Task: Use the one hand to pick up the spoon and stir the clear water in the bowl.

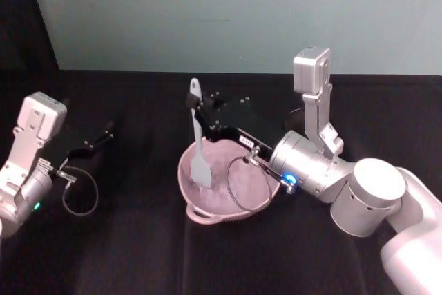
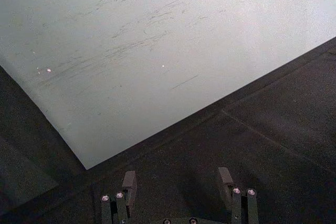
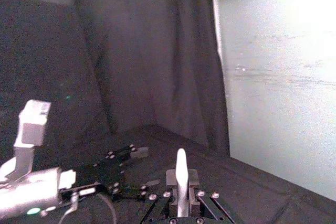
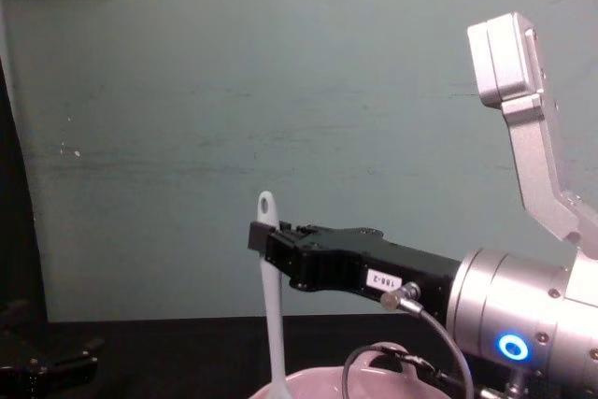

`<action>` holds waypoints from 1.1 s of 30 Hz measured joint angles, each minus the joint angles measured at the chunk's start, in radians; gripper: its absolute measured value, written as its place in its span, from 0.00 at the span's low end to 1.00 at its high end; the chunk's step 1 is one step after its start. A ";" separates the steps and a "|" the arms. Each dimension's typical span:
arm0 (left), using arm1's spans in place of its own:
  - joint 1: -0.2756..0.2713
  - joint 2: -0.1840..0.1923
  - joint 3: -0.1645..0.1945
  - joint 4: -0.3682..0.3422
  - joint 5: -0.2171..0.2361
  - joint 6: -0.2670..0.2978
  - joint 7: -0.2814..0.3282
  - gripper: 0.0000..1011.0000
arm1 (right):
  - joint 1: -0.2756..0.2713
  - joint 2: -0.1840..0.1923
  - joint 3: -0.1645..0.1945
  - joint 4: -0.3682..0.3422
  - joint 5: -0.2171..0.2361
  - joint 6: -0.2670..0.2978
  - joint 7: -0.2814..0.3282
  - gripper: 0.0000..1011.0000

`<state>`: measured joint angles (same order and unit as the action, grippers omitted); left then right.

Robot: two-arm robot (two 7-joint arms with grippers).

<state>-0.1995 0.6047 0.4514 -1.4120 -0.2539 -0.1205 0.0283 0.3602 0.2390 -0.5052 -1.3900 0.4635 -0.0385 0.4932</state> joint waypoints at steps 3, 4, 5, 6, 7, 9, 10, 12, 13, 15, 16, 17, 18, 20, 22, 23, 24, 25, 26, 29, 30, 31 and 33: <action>0.000 0.000 0.000 0.000 0.000 0.000 0.000 1.00 | 0.018 -0.011 0.010 0.036 0.012 -0.011 0.001 0.12; 0.000 0.000 0.000 0.000 0.000 0.000 0.000 1.00 | 0.021 -0.013 0.013 0.045 0.015 -0.014 0.001 0.12; 0.000 0.000 0.000 0.000 0.000 0.000 0.000 1.00 | 0.029 -0.015 0.020 0.062 0.018 -0.018 0.001 0.12; 0.000 0.000 0.000 0.000 0.000 0.000 0.000 1.00 | 0.032 -0.015 0.023 0.067 0.019 -0.020 0.000 0.12; 0.000 0.000 0.000 0.000 0.000 0.000 0.000 1.00 | 0.035 -0.015 0.027 0.073 0.020 -0.022 0.000 0.12; 0.000 0.000 0.000 0.000 0.000 0.000 0.000 1.00 | 0.041 -0.013 0.042 0.091 0.023 -0.030 -0.009 0.12; 0.000 0.000 0.000 0.000 0.000 0.000 0.000 1.00 | 0.042 -0.011 0.046 0.094 0.023 -0.032 -0.012 0.12; 0.000 0.000 0.000 0.000 0.000 0.000 0.000 1.00 | 0.043 -0.005 0.065 0.101 0.025 -0.041 -0.025 0.12; 0.000 0.000 0.000 0.000 0.000 0.000 0.000 1.00 | 0.042 -0.002 0.071 0.101 0.025 -0.043 -0.029 0.12; 0.000 0.000 0.000 0.000 0.000 0.000 0.000 1.00 | 0.034 0.008 0.089 0.100 0.026 -0.046 -0.038 0.12; 0.000 0.000 0.000 0.000 0.000 0.000 0.000 1.00 | 0.032 0.012 0.094 0.097 0.027 -0.046 -0.041 0.12; 0.000 0.000 0.000 0.000 0.000 0.000 0.000 1.00 | 0.029 0.016 0.099 0.093 0.027 -0.047 -0.043 0.12; 0.000 0.000 0.000 0.000 0.000 0.000 0.000 1.00 | 0.021 0.025 0.107 0.082 0.027 -0.046 -0.045 0.12; 0.000 0.000 0.000 0.000 0.000 0.000 0.000 1.00 | 0.015 0.031 0.112 0.072 0.027 -0.045 -0.048 0.12; 0.000 0.000 0.000 0.000 0.000 0.000 0.000 1.00 | 0.005 0.042 0.117 0.054 0.024 -0.041 -0.052 0.12; 0.000 0.000 0.000 0.000 0.000 0.000 0.000 1.00 | 0.001 0.046 0.118 0.047 0.022 -0.039 -0.052 0.12; 0.000 0.000 0.000 0.000 0.000 0.000 0.000 1.00 | -0.003 0.049 0.119 0.041 0.020 -0.037 -0.052 0.12; 0.000 0.000 0.000 0.000 0.000 0.000 0.000 1.00 | -0.011 0.054 0.119 0.028 0.017 -0.034 -0.053 0.12; 0.000 0.000 0.000 0.000 0.000 0.000 0.000 1.00 | -0.015 0.056 0.119 0.022 0.015 -0.031 -0.053 0.12; 0.000 0.000 0.000 0.000 0.000 0.000 0.000 1.00 | -0.033 0.063 0.114 -0.007 0.008 -0.024 -0.053 0.12; 0.000 0.000 0.000 0.000 0.000 0.000 0.000 1.00 | -0.042 0.065 0.110 -0.019 0.006 -0.021 -0.053 0.12; 0.000 0.000 0.000 0.000 0.000 0.000 0.000 1.00 | -0.046 0.065 0.107 -0.025 0.004 -0.020 -0.053 0.12; 0.000 0.000 0.000 0.000 0.000 0.000 0.000 1.00 | -0.054 0.065 0.100 -0.038 0.002 -0.016 -0.052 0.12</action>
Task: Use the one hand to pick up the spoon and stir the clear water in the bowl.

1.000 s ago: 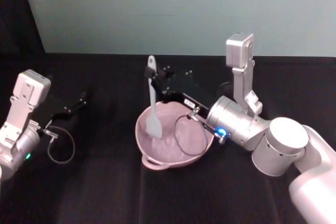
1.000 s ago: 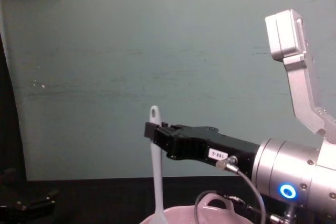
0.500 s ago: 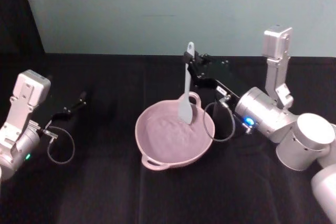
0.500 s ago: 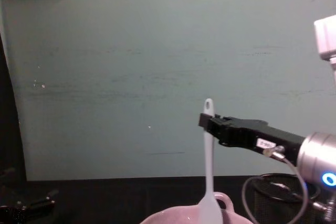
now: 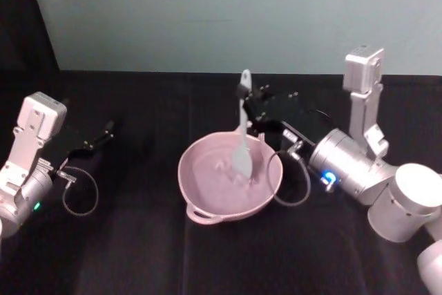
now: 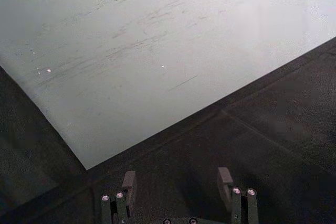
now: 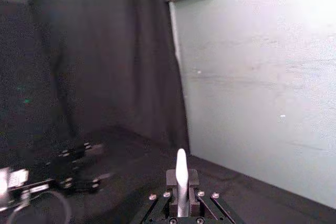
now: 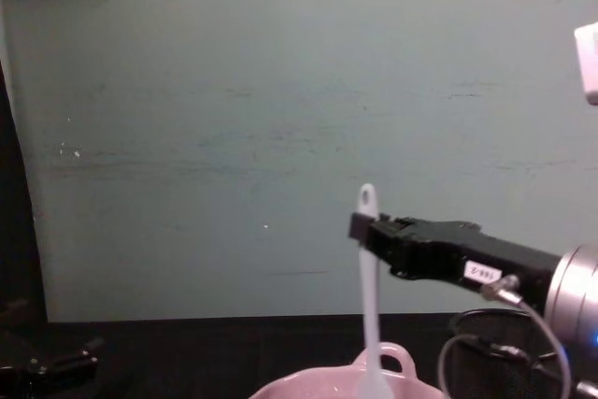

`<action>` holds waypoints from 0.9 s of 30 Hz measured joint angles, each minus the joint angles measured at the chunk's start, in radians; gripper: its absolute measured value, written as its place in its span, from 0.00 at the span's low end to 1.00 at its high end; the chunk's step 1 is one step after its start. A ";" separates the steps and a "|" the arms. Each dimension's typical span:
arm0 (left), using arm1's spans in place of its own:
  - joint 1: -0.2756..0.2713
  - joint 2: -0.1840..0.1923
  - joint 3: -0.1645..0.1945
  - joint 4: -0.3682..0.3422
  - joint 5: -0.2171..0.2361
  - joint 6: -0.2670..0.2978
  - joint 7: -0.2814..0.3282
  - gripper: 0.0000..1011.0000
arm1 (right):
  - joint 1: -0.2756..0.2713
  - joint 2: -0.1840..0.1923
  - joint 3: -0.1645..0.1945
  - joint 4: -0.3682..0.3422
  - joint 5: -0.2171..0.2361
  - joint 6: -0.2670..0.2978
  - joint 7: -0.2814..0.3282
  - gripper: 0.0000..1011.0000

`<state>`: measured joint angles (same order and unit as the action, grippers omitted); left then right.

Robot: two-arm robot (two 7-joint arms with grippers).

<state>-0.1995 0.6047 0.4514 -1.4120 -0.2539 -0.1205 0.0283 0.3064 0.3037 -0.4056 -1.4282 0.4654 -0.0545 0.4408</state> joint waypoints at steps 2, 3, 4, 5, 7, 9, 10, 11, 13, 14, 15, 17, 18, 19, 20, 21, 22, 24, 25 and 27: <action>0.000 0.000 0.000 0.000 0.000 0.000 0.000 1.00 | -0.007 -0.002 -0.010 -0.010 -0.002 0.003 0.003 0.12; 0.000 0.000 0.000 0.000 0.000 0.000 0.000 1.00 | -0.013 -0.007 -0.020 -0.018 -0.003 0.004 0.008 0.12; 0.000 0.000 0.000 0.000 0.000 0.000 0.000 1.00 | -0.018 -0.012 -0.030 -0.025 -0.005 0.005 0.011 0.12; 0.000 0.000 0.000 0.000 0.000 0.000 0.000 1.00 | -0.019 -0.014 -0.033 -0.028 -0.005 0.005 0.013 0.12; 0.000 0.000 0.000 0.000 0.000 0.000 0.000 1.00 | -0.022 -0.025 -0.050 -0.036 -0.006 0.004 0.019 0.12; 0.000 0.000 0.000 0.000 0.000 0.000 0.000 1.00 | -0.021 -0.032 -0.058 -0.038 -0.006 0.003 0.023 0.12; 0.000 0.000 0.000 0.000 0.000 0.000 0.000 1.00 | -0.020 -0.036 -0.062 -0.038 -0.006 0.003 0.024 0.12; 0.000 0.000 0.000 0.000 0.000 0.000 0.000 1.00 | -0.015 -0.042 -0.068 -0.036 -0.006 0.002 0.026 0.12; 0.000 0.000 0.000 0.000 0.000 0.000 0.000 1.00 | -0.009 -0.049 -0.073 -0.029 -0.006 0.000 0.029 0.12; 0.000 0.000 0.000 0.000 0.000 0.000 0.000 1.00 | -0.006 -0.052 -0.075 -0.025 -0.006 -0.001 0.030 0.12; 0.000 0.000 0.000 0.000 0.000 0.000 0.000 1.00 | 0.002 -0.058 -0.078 -0.015 -0.006 -0.004 0.031 0.12; 0.000 0.000 0.000 0.000 0.000 0.000 0.000 1.00 | 0.010 -0.065 -0.081 -0.002 -0.005 -0.007 0.033 0.12; 0.000 0.000 0.000 0.000 0.000 0.000 0.000 1.00 | 0.015 -0.068 -0.081 0.006 -0.004 -0.008 0.034 0.12; 0.000 0.000 0.000 0.000 0.000 0.000 0.000 1.00 | 0.032 -0.081 -0.081 0.038 0.004 -0.015 0.039 0.12; 0.000 0.000 0.000 0.000 0.000 0.000 0.000 1.00 | 0.032 -0.081 -0.081 0.038 0.004 -0.015 0.039 0.12; 0.000 0.000 0.000 0.000 0.000 0.000 0.000 1.00 | 0.041 -0.086 -0.080 0.057 0.007 -0.018 0.040 0.12; 0.000 0.000 0.000 0.000 0.000 0.000 0.000 1.00 | 0.045 -0.089 -0.078 0.065 0.008 -0.021 0.040 0.12; 0.000 0.000 0.000 0.000 0.000 0.000 0.000 1.00 | 0.059 -0.095 -0.073 0.090 0.010 -0.027 0.040 0.12; 0.000 0.000 0.000 0.000 0.000 0.000 0.000 1.00 | 0.068 -0.097 -0.068 0.104 0.009 -0.030 0.039 0.12; 0.000 0.000 0.000 0.000 0.000 0.000 0.000 1.00 | 0.074 -0.097 -0.064 0.114 0.007 -0.033 0.032 0.12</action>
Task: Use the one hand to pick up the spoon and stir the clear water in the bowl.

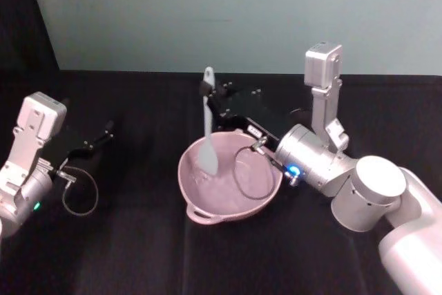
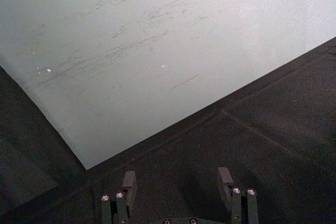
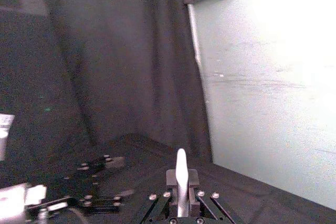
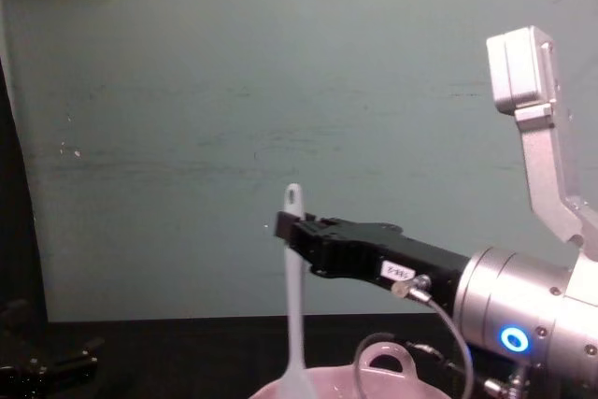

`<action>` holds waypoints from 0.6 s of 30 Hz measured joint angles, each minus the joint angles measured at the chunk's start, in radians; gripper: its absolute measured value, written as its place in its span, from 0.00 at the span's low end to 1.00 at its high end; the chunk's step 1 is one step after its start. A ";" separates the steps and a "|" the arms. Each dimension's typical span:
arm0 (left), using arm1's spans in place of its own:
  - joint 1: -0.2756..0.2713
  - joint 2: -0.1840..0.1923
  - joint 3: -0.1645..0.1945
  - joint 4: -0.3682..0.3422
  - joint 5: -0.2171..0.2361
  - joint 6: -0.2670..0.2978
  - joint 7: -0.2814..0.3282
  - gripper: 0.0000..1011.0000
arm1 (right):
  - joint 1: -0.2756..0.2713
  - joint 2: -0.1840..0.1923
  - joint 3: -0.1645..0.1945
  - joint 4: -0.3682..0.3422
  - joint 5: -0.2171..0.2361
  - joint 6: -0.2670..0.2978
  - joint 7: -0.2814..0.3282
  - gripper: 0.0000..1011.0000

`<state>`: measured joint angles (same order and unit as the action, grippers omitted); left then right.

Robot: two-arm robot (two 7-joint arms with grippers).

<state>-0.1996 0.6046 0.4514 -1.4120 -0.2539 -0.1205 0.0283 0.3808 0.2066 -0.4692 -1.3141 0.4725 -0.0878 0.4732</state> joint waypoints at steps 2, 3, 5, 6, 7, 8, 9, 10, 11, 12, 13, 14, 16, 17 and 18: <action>0.000 0.000 0.000 0.000 0.000 0.000 0.000 1.00 | 0.008 0.002 0.010 0.015 -0.007 -0.005 -0.011 0.12; 0.000 0.000 0.000 0.000 0.000 0.000 0.000 1.00 | 0.008 0.002 0.010 0.015 -0.007 -0.005 -0.011 0.12; 0.000 0.000 0.000 0.000 0.000 0.000 0.000 1.00 | 0.010 0.009 0.024 0.022 -0.014 -0.009 -0.023 0.12; 0.000 0.000 0.000 0.000 0.000 0.000 0.000 1.00 | 0.010 0.015 0.033 0.023 -0.016 -0.010 -0.029 0.12; 0.000 0.000 0.000 0.000 0.000 0.000 0.000 1.00 | 0.010 0.019 0.038 0.023 -0.017 -0.011 -0.032 0.12; 0.000 0.000 0.000 0.000 0.000 0.000 0.000 1.00 | 0.006 0.025 0.049 0.021 -0.019 -0.011 -0.036 0.12; 0.000 0.000 0.000 0.000 0.000 0.000 0.000 1.00 | 0.006 0.025 0.049 0.021 -0.019 -0.011 -0.036 0.12; 0.000 0.000 0.000 0.000 0.000 0.000 0.000 1.00 | 0.000 0.032 0.058 0.015 -0.019 -0.011 -0.040 0.12; 0.000 0.000 0.000 0.000 0.000 0.000 0.000 1.00 | -0.003 0.036 0.063 0.011 -0.019 -0.011 -0.042 0.12; 0.000 0.000 0.000 0.000 0.000 0.000 0.000 1.00 | -0.007 0.040 0.068 0.006 -0.019 -0.011 -0.045 0.12; 0.000 0.000 0.000 0.000 0.000 0.000 0.000 1.00 | -0.016 0.047 0.077 -0.005 -0.019 -0.011 -0.048 0.12; 0.000 0.000 0.000 0.000 0.000 0.000 0.000 1.00 | -0.020 0.050 0.080 -0.011 -0.019 -0.010 -0.049 0.12; 0.000 0.000 0.000 0.000 0.000 0.000 0.000 1.00 | -0.033 0.060 0.089 -0.031 -0.018 -0.008 -0.050 0.12; 0.000 0.000 0.000 0.000 0.000 0.000 0.000 1.00 | -0.037 0.063 0.092 -0.038 -0.018 -0.007 -0.050 0.12; 0.000 0.000 0.000 0.000 0.000 0.000 0.000 1.00 | -0.046 0.068 0.096 -0.052 -0.018 -0.004 -0.051 0.12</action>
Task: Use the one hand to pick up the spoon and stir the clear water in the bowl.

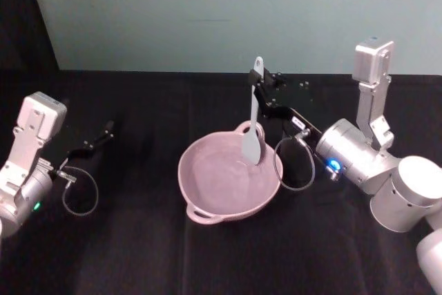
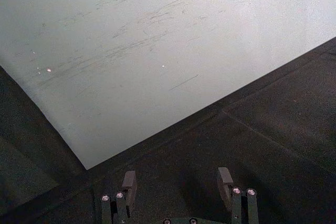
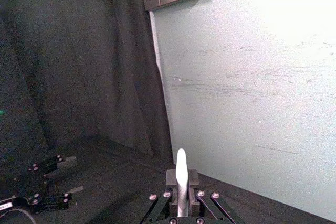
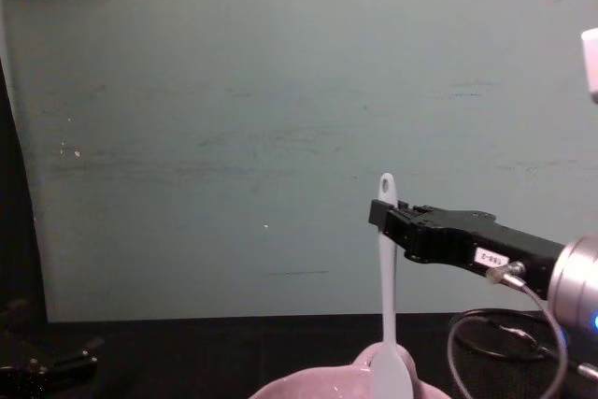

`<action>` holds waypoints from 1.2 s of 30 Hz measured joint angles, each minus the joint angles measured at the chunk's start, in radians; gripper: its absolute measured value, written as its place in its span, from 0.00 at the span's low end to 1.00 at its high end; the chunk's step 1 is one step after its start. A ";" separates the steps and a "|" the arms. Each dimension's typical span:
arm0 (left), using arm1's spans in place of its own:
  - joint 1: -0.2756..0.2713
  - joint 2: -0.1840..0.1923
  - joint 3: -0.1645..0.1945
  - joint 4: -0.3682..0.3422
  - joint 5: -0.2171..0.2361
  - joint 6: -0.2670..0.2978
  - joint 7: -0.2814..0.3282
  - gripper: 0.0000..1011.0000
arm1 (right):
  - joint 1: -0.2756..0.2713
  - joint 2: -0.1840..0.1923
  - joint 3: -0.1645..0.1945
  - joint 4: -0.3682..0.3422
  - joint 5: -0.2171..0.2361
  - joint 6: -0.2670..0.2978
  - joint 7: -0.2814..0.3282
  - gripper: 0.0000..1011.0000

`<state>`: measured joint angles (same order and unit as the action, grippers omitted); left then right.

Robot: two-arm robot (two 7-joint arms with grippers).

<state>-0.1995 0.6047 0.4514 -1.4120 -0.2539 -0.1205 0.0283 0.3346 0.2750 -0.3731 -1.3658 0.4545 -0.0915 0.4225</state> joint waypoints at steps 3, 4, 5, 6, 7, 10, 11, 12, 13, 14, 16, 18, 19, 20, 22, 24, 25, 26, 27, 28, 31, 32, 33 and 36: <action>0.000 0.000 0.000 0.000 0.000 0.000 0.000 1.00 | -0.014 0.007 0.003 -0.020 0.000 0.005 0.000 0.12; 0.000 0.000 0.000 0.000 0.000 0.000 0.000 1.00 | -0.021 0.010 0.003 -0.032 0.000 0.008 0.000 0.12; 0.000 0.000 0.000 0.000 0.000 0.000 0.000 1.00 | -0.025 0.012 0.003 -0.037 0.000 0.009 0.000 0.12; 0.000 0.000 0.000 0.000 0.000 0.000 0.000 1.00 | -0.030 0.013 0.003 -0.044 0.000 0.010 0.000 0.12; 0.000 0.000 0.000 0.000 0.000 0.000 0.000 1.00 | -0.040 0.017 0.001 -0.057 -0.002 0.014 0.001 0.12; 0.000 0.000 0.000 0.000 0.000 0.000 0.000 1.00 | -0.057 0.020 -0.010 -0.079 -0.006 0.019 0.003 0.12; 0.000 0.000 0.000 0.000 0.000 0.000 0.000 1.00 | -0.061 0.020 -0.013 -0.084 -0.007 0.021 0.004 0.12; 0.000 0.000 0.000 0.000 0.000 0.000 0.000 1.00 | -0.066 0.020 -0.018 -0.090 -0.009 0.022 0.004 0.12; 0.000 0.000 0.000 0.000 0.000 0.000 0.000 1.00 | -0.070 0.020 -0.022 -0.096 -0.012 0.024 0.005 0.12; 0.000 0.000 0.000 0.000 0.000 0.000 0.000 1.00 | -0.073 0.020 -0.028 -0.102 -0.015 0.024 0.006 0.12; 0.000 0.000 0.000 0.000 0.000 0.000 0.000 1.00 | -0.080 0.017 -0.044 -0.114 -0.024 0.027 0.010 0.12; 0.000 0.000 0.000 0.000 0.000 0.000 0.000 1.00 | -0.083 0.010 -0.062 -0.122 -0.030 0.029 0.016 0.12; 0.000 0.000 0.000 0.000 0.000 0.000 0.000 1.00 | -0.084 0.007 -0.067 -0.124 -0.031 0.029 0.018 0.12; 0.000 0.000 0.000 0.000 0.000 0.000 0.000 1.00 | -0.083 0.001 -0.077 -0.125 -0.033 0.029 0.022 0.12; 0.000 0.000 0.000 0.000 0.000 0.000 0.000 1.00 | -0.078 -0.010 -0.089 -0.125 -0.035 0.029 0.027 0.12; 0.000 0.000 0.000 0.000 0.000 0.000 0.000 1.00 | -0.073 -0.015 -0.094 -0.123 -0.035 0.027 0.029 0.12; 0.000 0.000 0.000 0.000 0.000 0.000 0.000 1.00 | -0.070 -0.018 -0.096 -0.121 -0.036 0.026 0.030 0.12; 0.000 0.000 0.000 0.000 0.000 0.000 0.000 1.00 | -0.066 -0.021 -0.098 -0.117 -0.036 0.024 0.032 0.12; 0.000 0.000 0.000 0.000 0.000 0.000 0.000 1.00 | -0.059 -0.026 -0.100 -0.110 -0.035 0.022 0.033 0.12; 0.000 0.000 0.000 0.000 0.000 0.000 0.000 1.00 | -0.054 -0.029 -0.100 -0.105 -0.035 0.021 0.033 0.12; 0.000 0.000 0.000 0.000 0.000 0.000 0.000 1.00 | -0.037 -0.042 -0.100 -0.077 -0.029 0.014 0.036 0.12; 0.000 0.000 0.000 0.000 0.000 0.000 0.000 1.00 | -0.032 -0.044 -0.099 -0.071 -0.027 0.013 0.037 0.12; 0.000 0.000 0.000 0.000 0.000 0.000 0.000 1.00 | -0.021 -0.050 -0.097 -0.054 -0.022 0.010 0.041 0.12; 0.000 0.000 0.000 0.000 0.000 0.000 0.000 1.00 | 0.000 -0.061 -0.090 -0.014 -0.009 0.006 0.046 0.12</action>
<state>-0.1995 0.6047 0.4514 -1.4120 -0.2539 -0.1205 0.0283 0.3345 0.2144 -0.4635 -1.3798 0.4458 -0.0859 0.4680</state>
